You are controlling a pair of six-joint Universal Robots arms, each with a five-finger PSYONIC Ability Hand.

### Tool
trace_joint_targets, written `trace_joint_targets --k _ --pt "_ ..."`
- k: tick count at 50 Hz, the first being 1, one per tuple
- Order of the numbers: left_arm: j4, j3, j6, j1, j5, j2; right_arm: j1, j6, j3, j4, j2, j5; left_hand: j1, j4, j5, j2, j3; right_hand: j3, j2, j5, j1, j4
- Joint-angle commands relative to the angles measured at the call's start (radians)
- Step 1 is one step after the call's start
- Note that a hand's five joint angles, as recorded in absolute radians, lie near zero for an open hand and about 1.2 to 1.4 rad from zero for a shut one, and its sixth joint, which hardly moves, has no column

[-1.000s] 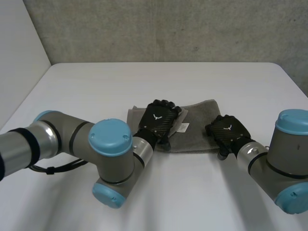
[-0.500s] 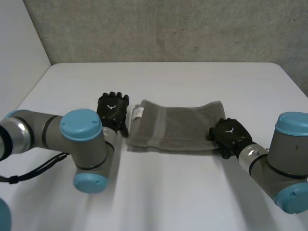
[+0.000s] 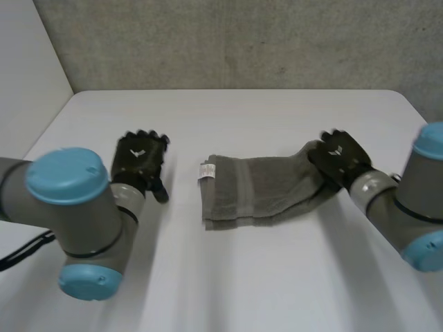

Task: Fold the towel.

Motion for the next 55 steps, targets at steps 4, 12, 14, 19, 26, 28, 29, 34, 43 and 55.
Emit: trace_joint_targets --k 4,12,14,19,26,28,29,34,43,55 --pt "0.003 -0.030 -0.039 0.107 0.002 0.133 0.282 -0.021 -0.362 0.156 0.154 -0.018 -0.073 -0.056 -0.012 -0.026 -0.045 -0.033 0.159 0.067 0.084 -0.053" --pt "0.006 -0.067 -0.131 0.164 0.011 0.173 0.466 -0.024 -0.572 0.233 0.349 -0.024 -0.079 -0.056 -0.018 -0.032 -0.045 -0.033 0.159 0.067 0.084 -0.053" --pt "0.006 -0.072 -0.142 0.166 0.011 0.173 0.511 -0.038 -0.611 0.233 0.409 -0.018 -0.079 -0.056 -0.018 -0.032 -0.045 -0.033 0.159 0.067 0.084 -0.053" --pt "0.009 -0.079 -0.150 0.161 0.040 0.159 0.525 -0.050 -0.622 0.236 0.437 0.005 -0.070 -0.056 -0.010 -0.024 -0.045 -0.033 -0.619 -0.712 -0.695 -0.053" --pt "0.015 -0.059 -0.150 0.150 0.097 0.133 0.497 0.044 -0.543 0.239 0.328 0.040 -0.058 -0.056 0.002 -0.012 -0.045 -0.033 -1.062 -1.155 -1.138 -0.053" --pt "0.018 -0.049 -0.150 0.149 0.103 0.116 0.471 0.100 -0.503 0.239 0.260 0.039 -0.058 -0.056 0.002 -0.012 -0.045 -0.033 -1.062 -1.155 -1.138 -0.053" --pt "0.018 -0.027 -0.151 0.141 0.106 0.096 0.435 0.164 -0.462 0.239 0.202 0.029 -0.058 -0.056 0.002 -0.012 -0.045 -0.033 -1.062 -1.155 -1.138 -0.053" --pt "0.018 0.042 -0.153 0.081 0.106 0.027 0.335 0.386 -0.347 0.236 0.084 0.017 -0.058 -0.056 0.002 -0.012 -0.045 -0.033 -1.062 -1.155 -1.138 -0.053" --pt "0.018 0.172 -0.148 -0.020 0.111 -0.067 0.164 0.657 -0.206 0.240 0.001 -0.086 -0.061 -0.056 -0.001 -0.015 -0.045 -0.033 -1.062 -1.155 -1.138 -0.053" --pt "0.018 0.303 -0.150 -0.094 0.128 -0.154 0.053 0.772 -0.178 0.271 0.027 -0.136 -0.055 -0.056 0.005 -0.009 -0.045 -0.033 -1.062 -1.155 -1.138 -0.053"
